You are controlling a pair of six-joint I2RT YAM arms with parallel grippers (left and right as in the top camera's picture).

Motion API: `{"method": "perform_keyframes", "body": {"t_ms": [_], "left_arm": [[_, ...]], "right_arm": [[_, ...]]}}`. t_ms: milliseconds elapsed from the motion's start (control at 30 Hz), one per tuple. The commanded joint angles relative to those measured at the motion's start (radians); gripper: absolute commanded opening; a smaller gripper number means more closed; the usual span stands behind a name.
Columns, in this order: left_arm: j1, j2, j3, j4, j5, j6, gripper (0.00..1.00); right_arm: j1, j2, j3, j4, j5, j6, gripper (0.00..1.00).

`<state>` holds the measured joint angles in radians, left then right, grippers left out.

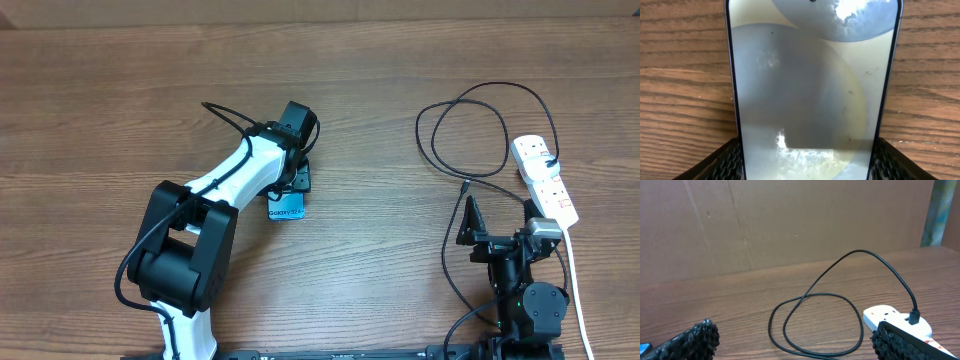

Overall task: Plug charger to phone and switch on socket
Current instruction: 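Close the left gripper on the phone sides, then lift the phone with the left gripper and tilt it upright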

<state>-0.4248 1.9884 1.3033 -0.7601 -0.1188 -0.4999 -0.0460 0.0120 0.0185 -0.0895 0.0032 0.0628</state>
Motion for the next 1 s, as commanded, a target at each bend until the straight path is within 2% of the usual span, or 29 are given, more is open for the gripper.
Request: {"method": "perform_keyframes", "body": {"t_ms": [0, 967], "left_arm": [[0.006, 0.031, 0.011, -0.010, -0.045, 0.025, 0.58], [0.006, 0.031, 0.232, -0.194, -0.029, 0.025, 0.56]], "right_arm": [[-0.006, -0.005, -0.011, 0.006, -0.005, -0.005, 1.00], [-0.006, -0.005, -0.011, 0.006, -0.005, -0.005, 1.00]]}}
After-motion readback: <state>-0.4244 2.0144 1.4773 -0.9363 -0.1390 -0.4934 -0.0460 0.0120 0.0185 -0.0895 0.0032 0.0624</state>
